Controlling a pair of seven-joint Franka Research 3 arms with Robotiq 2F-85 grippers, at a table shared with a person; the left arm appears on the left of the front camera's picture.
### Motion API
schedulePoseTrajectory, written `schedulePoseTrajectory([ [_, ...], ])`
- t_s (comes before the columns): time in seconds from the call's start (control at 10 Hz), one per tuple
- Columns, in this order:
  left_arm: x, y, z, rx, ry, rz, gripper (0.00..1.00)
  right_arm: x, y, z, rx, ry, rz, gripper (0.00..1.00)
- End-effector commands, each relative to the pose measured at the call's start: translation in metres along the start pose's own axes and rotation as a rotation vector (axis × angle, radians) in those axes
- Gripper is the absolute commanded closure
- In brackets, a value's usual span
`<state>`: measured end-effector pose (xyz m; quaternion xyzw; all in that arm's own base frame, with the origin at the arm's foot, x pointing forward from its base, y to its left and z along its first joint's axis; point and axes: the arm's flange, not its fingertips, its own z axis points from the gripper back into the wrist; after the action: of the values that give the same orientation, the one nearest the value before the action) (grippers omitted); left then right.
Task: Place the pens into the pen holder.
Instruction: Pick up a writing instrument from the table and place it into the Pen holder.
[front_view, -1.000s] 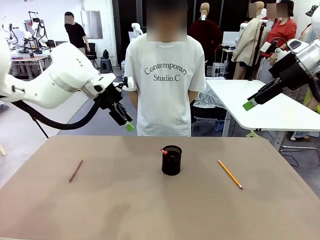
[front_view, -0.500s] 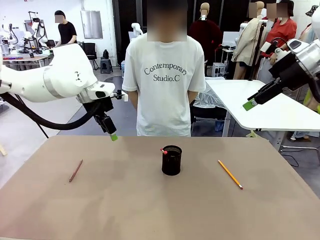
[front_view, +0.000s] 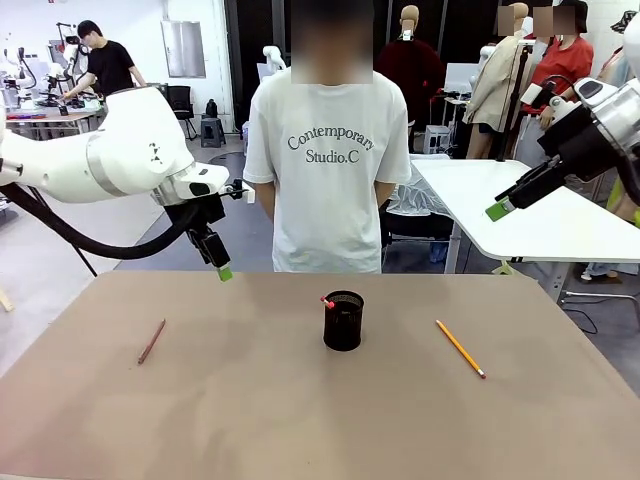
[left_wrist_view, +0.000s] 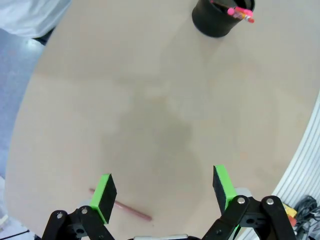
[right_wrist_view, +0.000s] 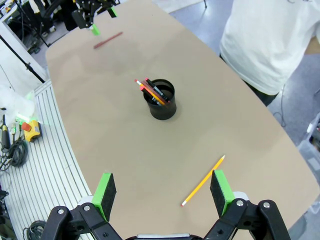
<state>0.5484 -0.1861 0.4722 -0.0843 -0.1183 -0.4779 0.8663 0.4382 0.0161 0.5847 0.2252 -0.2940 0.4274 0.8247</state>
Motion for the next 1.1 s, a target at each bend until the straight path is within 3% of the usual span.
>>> schedulePoseTrajectory([
  [0.0,0.004,-0.002,-0.008,0.166,0.12,0.154,0.0,0.001,0.0,0.001,0.007,-0.011,0.003,0.0],
  [0.2,-0.009,0.012,-0.015,0.293,0.203,0.358,0.0,0.001,0.0,0.001,0.007,-0.011,0.003,0.0],
  [0.4,-0.032,0.026,-0.029,0.341,0.271,0.524,0.0,0.001,0.0,0.001,0.007,-0.011,0.003,0.0],
  [0.5,-0.043,0.031,-0.035,0.3,0.279,0.608,0.0,0.001,0.0,0.001,0.007,-0.011,0.003,0.0],
  [1.0,-0.108,0.062,-0.075,0.228,0.134,0.796,0.0,0.001,0.0,0.001,0.007,-0.011,0.003,0.0],
])
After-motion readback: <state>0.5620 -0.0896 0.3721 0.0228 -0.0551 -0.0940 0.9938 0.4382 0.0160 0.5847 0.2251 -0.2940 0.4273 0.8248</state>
